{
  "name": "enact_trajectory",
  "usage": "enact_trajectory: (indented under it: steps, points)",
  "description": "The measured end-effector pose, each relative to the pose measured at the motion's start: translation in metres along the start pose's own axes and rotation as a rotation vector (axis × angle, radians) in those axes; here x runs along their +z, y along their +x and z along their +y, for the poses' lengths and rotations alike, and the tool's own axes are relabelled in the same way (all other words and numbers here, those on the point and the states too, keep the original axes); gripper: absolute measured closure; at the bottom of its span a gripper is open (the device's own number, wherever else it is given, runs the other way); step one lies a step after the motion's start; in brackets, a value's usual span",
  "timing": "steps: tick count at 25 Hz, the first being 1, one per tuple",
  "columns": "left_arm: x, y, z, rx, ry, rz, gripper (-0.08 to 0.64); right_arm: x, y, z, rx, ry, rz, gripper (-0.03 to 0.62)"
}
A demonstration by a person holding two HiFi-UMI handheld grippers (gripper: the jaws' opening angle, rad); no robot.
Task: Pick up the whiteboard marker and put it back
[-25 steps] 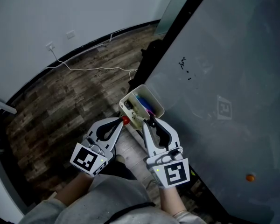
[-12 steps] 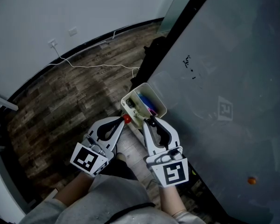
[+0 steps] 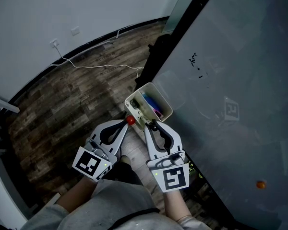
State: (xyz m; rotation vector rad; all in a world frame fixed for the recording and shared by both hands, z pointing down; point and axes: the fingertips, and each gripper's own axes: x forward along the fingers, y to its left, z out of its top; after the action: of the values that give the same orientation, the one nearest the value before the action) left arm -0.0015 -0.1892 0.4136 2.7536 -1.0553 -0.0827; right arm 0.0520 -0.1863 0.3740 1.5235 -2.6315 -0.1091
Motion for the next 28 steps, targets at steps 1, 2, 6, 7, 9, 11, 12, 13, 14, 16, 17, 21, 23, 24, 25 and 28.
enact_trajectory:
  steps: [1,2,6,7,9,11,12,13,14,16,17,21,23,24,25,28]
  points:
    - [-0.001,0.000,0.000,0.000,0.000,0.001,0.545,0.000,0.000,0.002,0.002,-0.010,-0.003,0.511]
    - [-0.001,0.000,-0.001,-0.002,-0.001,0.004,0.545,-0.001,-0.001,0.003,0.005,-0.020,-0.005,0.511]
    - [-0.003,0.001,-0.003,-0.007,-0.004,0.008,0.545,-0.003,-0.002,0.010,0.015,-0.060,0.003,0.511]
    - [-0.003,0.001,-0.003,-0.008,-0.004,0.008,0.545,-0.005,-0.002,0.011,0.018,-0.069,0.011,0.511]
    - [-0.003,0.002,-0.004,-0.010,-0.005,0.006,0.545,-0.009,-0.003,0.013,0.023,-0.080,0.027,0.511]
    - [-0.003,0.004,-0.005,-0.012,-0.005,0.004,0.545,-0.010,-0.004,0.013,0.022,-0.078,0.031,0.511]
    - [-0.003,0.004,-0.005,-0.012,-0.005,0.004,0.545,-0.010,-0.005,0.013,0.021,-0.077,0.030,0.511]
    - [-0.003,0.004,-0.006,-0.013,-0.005,0.004,0.545,-0.010,-0.005,0.013,0.019,-0.075,0.028,0.511]
    - [-0.003,0.005,-0.006,-0.013,-0.005,0.004,0.545,-0.009,-0.005,0.012,0.018,-0.074,0.026,0.511]
    - [-0.002,0.005,-0.006,-0.014,-0.005,0.003,0.545,-0.009,-0.005,0.012,0.018,-0.074,0.024,0.509]
    - [-0.002,0.005,-0.007,-0.014,-0.005,0.003,0.545,-0.009,-0.005,0.012,0.017,-0.073,0.024,0.509]
    - [-0.002,0.006,-0.007,-0.013,-0.008,0.002,0.545,-0.009,-0.006,0.012,0.022,-0.061,0.020,0.509]
    - [-0.002,0.005,-0.008,-0.014,-0.008,0.004,0.545,-0.008,-0.007,0.013,0.027,-0.060,0.022,0.509]
    - [-0.002,0.005,-0.009,-0.015,-0.007,0.005,0.545,-0.009,-0.007,0.013,0.031,-0.062,0.024,0.509]
    - [-0.002,0.005,-0.010,-0.016,-0.007,0.005,0.545,-0.009,-0.008,0.014,0.035,-0.063,0.027,0.509]
    - [-0.002,0.005,-0.011,-0.019,-0.004,0.007,0.545,-0.009,-0.008,0.015,0.047,-0.064,0.030,0.509]
